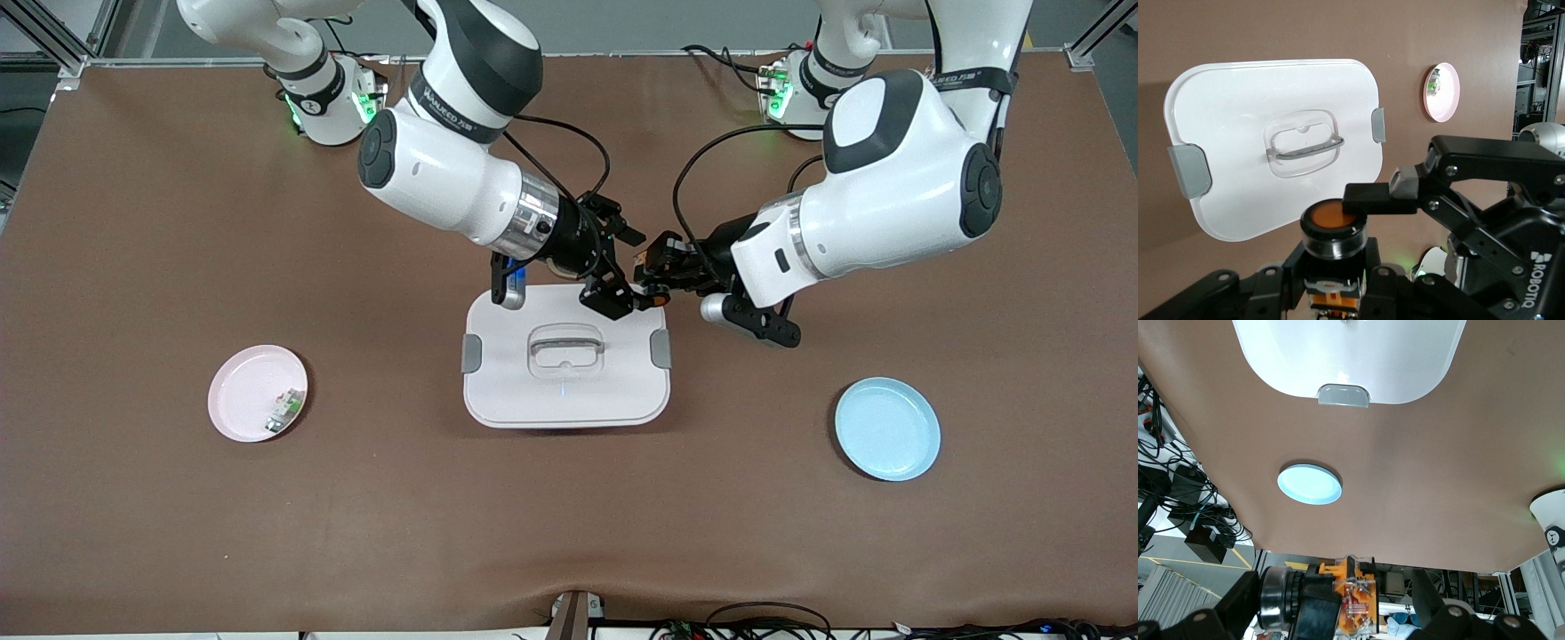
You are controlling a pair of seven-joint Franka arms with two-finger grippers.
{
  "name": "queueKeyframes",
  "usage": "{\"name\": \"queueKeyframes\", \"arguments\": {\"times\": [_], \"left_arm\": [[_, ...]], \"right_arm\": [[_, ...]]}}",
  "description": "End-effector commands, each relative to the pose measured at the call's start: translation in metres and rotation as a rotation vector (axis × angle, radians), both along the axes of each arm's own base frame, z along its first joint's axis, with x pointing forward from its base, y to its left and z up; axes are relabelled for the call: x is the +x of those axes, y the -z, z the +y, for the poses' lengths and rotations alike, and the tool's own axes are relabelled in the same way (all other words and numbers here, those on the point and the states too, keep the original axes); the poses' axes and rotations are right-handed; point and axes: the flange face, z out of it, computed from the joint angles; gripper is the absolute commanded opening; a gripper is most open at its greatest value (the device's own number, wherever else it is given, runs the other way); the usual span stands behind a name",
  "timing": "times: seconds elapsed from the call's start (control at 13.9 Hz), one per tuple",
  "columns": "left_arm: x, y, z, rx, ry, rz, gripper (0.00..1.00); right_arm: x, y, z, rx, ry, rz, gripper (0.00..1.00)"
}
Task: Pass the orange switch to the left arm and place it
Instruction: 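Close the left gripper on the switch and open the right gripper, then carry the switch to the blue plate while the right gripper withdraws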
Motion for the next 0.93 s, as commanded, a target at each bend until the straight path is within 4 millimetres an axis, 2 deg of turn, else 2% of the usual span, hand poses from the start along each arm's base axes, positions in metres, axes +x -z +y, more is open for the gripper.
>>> {"name": "queueKeyframes", "arguments": {"times": [0.0, 0.14, 0.29, 0.43, 0.57, 0.86], "left_arm": [[-0.003, -0.005, 0.003, -0.007, 0.012, -0.006, 0.0], [0.002, -0.003, 0.012, 0.004, 0.0, -0.004, 0.0], [0.013, 0.001, 0.034, 0.008, -0.021, 0.0, 0.0], [0.021, 0.008, 0.059, 0.046, -0.006, -0.011, 0.0], [0.023, 0.018, 0.069, 0.11, 0.016, -0.017, 0.0], [0.047, 0.036, 0.133, 0.112, 0.029, -0.052, 0.0]], "right_arm": [[0.005, -0.008, -0.005, 0.016, -0.018, -0.008, 1.0], [0.008, -0.011, -0.017, -0.003, -0.084, -0.035, 1.0], [0.009, -0.019, -0.038, -0.025, -0.172, -0.04, 1.0], [0.01, -0.025, -0.063, -0.065, -0.26, -0.061, 1.0], [0.005, -0.031, -0.091, -0.106, -0.338, -0.11, 1.0], [-0.007, -0.034, -0.153, -0.183, -0.557, -0.222, 1.0]]}}
